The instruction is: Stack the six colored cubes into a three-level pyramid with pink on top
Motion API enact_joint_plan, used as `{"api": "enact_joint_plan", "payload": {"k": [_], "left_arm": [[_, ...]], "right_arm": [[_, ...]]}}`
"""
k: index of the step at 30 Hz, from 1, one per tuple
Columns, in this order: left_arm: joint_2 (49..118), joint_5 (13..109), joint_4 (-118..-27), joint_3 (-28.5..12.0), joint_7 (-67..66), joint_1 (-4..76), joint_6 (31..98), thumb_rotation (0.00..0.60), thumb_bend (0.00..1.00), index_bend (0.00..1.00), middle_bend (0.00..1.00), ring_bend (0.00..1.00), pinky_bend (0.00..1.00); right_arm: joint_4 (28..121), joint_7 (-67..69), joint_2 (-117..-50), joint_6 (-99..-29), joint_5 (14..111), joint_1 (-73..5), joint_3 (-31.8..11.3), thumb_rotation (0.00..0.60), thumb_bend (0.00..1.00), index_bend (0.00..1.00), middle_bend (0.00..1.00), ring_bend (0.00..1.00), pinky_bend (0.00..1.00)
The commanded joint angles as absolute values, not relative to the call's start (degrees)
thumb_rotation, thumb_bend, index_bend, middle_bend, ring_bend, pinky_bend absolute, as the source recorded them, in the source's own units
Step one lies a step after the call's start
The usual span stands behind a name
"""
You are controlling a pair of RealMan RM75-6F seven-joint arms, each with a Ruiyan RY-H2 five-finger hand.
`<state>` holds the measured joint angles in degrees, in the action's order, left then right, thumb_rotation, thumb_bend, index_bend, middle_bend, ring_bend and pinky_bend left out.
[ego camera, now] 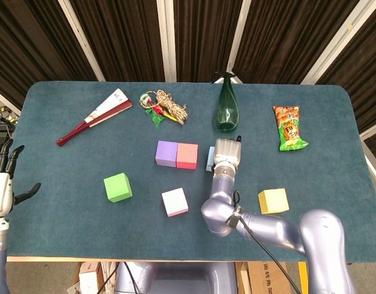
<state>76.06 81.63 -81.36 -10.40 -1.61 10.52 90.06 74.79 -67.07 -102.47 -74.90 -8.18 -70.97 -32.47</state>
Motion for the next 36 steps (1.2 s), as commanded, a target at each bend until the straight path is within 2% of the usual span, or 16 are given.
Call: {"api": "enact_joint_plan", "payload": {"k": [1, 15, 36], "left_arm": [[76.07, 81.52, -81.18, -10.44, -1.63, 10.50, 90.02, 0.600, 0.20, 0.14, 0.00, 0.00, 0.00], [76.25, 81.28, -80.44, -10.50, -1.42, 10.50, 89.72, 0.600, 0.20, 0.14, 0.00, 0.00, 0.00], [76.28, 81.27, -80.32, -10.43, -1.17, 10.38, 89.63, 0.600, 0.20, 0.14, 0.00, 0.00, 0.00]], "right_arm": [[74.10, -67.30, -103.18, -74.91, -7.86, -71.36, -32.94, 0.600, 0.27, 0.45, 0.37, 0.23, 0.02], [69.86, -69.96, -105.86, -74.48, -7.16, -72.61, -34.87, 0.600, 0.27, 0.45, 0.37, 0.23, 0.02], [68.17, -72.58, -107.67, -75.21, -6.61, -73.04, -37.06, 0.600, 0.27, 0.45, 0.37, 0.23, 0.02]]}}
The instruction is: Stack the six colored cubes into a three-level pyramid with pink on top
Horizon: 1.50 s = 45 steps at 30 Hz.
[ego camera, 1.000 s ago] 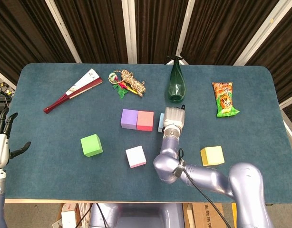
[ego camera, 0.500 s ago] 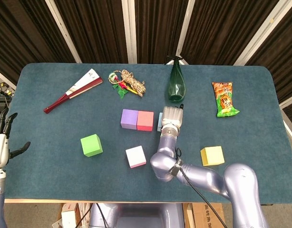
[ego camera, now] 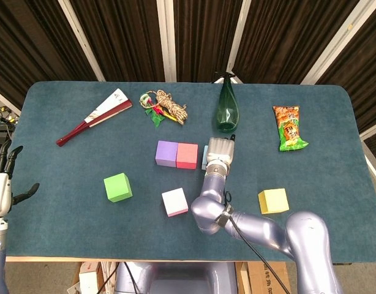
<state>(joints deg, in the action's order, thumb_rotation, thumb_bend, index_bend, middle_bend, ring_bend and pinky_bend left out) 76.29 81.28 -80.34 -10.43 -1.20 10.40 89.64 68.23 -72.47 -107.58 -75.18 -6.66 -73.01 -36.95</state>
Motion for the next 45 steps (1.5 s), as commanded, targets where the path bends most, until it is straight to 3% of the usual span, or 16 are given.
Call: {"api": "enact_joint_plan", "payload": {"k": [1, 45], "left_arm": [[76.28, 81.26, -80.31, -10.43, -1.14, 10.38, 89.62, 0.600, 0.20, 0.14, 0.00, 0.00, 0.00], [76.17, 81.25, -80.00, -10.37, -0.69, 10.17, 89.52, 0.600, 0.20, 0.14, 0.00, 0.00, 0.00]], "right_arm": [[68.09, -72.67, -107.74, -75.23, -6.63, -73.04, -37.19, 0.600, 0.27, 0.45, 0.37, 0.23, 0.02], [65.08, -74.19, -110.62, -74.62, -5.20, -73.87, -40.09, 0.600, 0.27, 0.45, 0.37, 0.23, 0.02]]}}
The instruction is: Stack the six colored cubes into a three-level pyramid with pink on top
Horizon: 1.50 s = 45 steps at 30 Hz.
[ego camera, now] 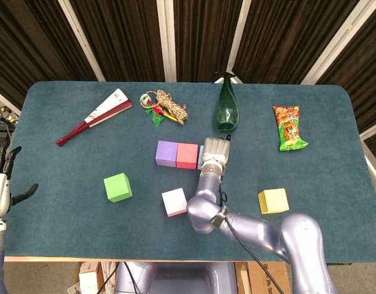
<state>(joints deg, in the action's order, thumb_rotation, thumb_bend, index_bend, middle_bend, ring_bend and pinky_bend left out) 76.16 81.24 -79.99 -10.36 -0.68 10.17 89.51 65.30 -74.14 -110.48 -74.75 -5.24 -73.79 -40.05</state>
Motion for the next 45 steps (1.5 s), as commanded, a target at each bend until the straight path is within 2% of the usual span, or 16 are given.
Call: {"api": "enact_joint_plan", "payload": {"k": [1, 45], "left_arm": [[76.18, 81.22, -80.00, -10.40, -0.69, 10.17, 89.54, 0.600, 0.20, 0.14, 0.00, 0.00, 0.00], [76.31, 81.04, -79.52, -10.40, -0.87, 10.21, 89.24, 0.600, 0.20, 0.14, 0.00, 0.00, 0.00]], "right_arm": [[64.94, -74.24, -110.75, -74.53, -5.22, -73.90, -40.09, 0.600, 0.27, 0.45, 0.37, 0.23, 0.02], [61.33, -75.12, -112.54, -72.15, -4.73, -74.33, -41.30, 0.600, 0.27, 0.45, 0.37, 0.23, 0.02]]}}
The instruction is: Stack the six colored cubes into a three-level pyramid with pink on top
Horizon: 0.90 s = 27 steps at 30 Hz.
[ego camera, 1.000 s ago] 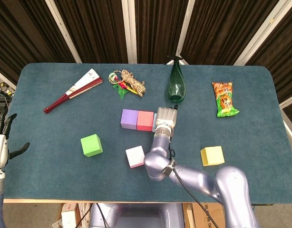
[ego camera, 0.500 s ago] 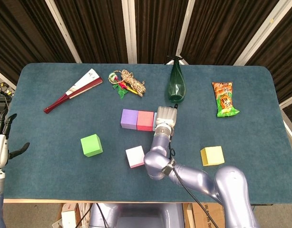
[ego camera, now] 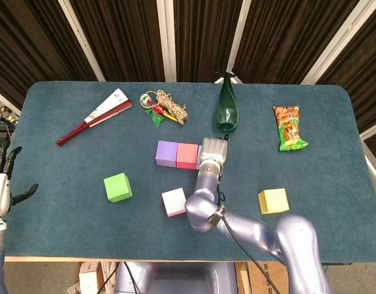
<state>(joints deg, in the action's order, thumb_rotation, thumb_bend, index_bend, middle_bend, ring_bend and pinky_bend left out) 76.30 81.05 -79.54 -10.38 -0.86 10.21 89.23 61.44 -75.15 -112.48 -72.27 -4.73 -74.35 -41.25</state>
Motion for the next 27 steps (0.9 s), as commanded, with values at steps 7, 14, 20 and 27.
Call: {"api": "enact_joint_plan", "payload": {"k": [7, 14, 20, 27], "left_arm": [[76.36, 81.02, -79.43, -10.37, -1.03, 10.26, 89.14, 0.600, 0.20, 0.14, 0.00, 0.00, 0.00], [76.41, 81.06, -79.42, -10.32, -1.18, 10.25, 89.17, 0.600, 0.20, 0.14, 0.00, 0.00, 0.00], [76.49, 81.08, -79.41, -10.27, -1.35, 10.30, 89.09, 0.600, 0.20, 0.14, 0.00, 0.00, 0.00], [76.53, 81.06, -79.39, -10.26, -1.48, 10.31, 89.06, 0.600, 0.20, 0.14, 0.00, 0.00, 0.00]], "right_arm": [[61.71, -75.37, -112.24, -71.83, -5.04, -74.04, -41.58, 0.600, 0.27, 0.45, 0.35, 0.22, 0.02], [62.47, -75.77, -111.71, -71.58, -5.78, -73.61, -41.82, 0.600, 0.27, 0.44, 0.30, 0.18, 0.02], [62.98, -75.90, -111.31, -71.48, -6.14, -73.45, -41.96, 0.600, 0.27, 0.39, 0.24, 0.15, 0.02], [63.15, -75.59, -111.14, -71.39, -6.15, -73.33, -41.81, 0.600, 0.27, 0.36, 0.19, 0.13, 0.02]]}}
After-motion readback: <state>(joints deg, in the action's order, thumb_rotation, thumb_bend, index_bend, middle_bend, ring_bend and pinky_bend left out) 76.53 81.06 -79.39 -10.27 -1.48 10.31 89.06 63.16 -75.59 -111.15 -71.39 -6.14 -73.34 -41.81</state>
